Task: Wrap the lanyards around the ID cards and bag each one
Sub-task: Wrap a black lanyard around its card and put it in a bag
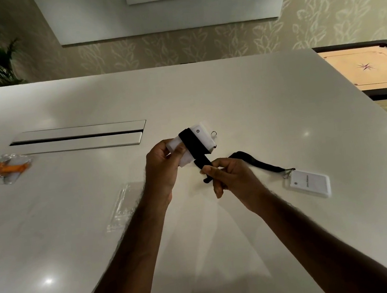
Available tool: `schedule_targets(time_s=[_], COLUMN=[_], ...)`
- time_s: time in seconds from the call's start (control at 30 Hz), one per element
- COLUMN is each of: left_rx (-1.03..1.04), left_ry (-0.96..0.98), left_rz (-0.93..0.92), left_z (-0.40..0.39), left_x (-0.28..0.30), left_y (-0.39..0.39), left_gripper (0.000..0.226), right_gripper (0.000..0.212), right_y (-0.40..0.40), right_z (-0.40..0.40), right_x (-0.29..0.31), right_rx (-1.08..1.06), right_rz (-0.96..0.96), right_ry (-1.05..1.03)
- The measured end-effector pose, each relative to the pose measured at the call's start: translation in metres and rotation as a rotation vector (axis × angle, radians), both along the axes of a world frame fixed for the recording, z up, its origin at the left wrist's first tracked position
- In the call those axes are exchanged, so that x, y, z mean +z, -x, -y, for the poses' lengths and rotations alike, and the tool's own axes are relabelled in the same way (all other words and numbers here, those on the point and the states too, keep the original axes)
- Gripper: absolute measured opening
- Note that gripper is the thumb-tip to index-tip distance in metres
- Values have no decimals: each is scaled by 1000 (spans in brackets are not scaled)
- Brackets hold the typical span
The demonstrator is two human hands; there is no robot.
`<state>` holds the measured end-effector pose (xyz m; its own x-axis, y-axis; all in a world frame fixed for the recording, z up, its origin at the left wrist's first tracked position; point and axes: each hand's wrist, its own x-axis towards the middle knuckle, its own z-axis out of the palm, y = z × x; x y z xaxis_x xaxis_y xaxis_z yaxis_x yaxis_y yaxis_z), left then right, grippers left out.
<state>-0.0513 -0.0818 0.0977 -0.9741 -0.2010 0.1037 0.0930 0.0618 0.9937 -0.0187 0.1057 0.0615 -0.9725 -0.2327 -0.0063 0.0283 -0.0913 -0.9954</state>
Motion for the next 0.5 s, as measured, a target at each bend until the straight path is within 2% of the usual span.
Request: schedule_targets(time_s=[0.13, 0.3, 0.5], left_rx=[42, -12, -75], left_ry=[151, 222, 311], left_rz=[-42, -55, -53], left_z=[3, 0, -9], left_x=[-9, -14, -19], left_y=[2, -3, -4], left_gripper=[5, 16, 6], right_gripper=[27, 26, 33], right_y=[-4, 1, 16], right_z=[-1, -3, -5], right_x=[16, 41, 59], right_rx=[14, -56, -121], right_rz=[-45, -82, -103], right_ry=[-31, -99, -191])
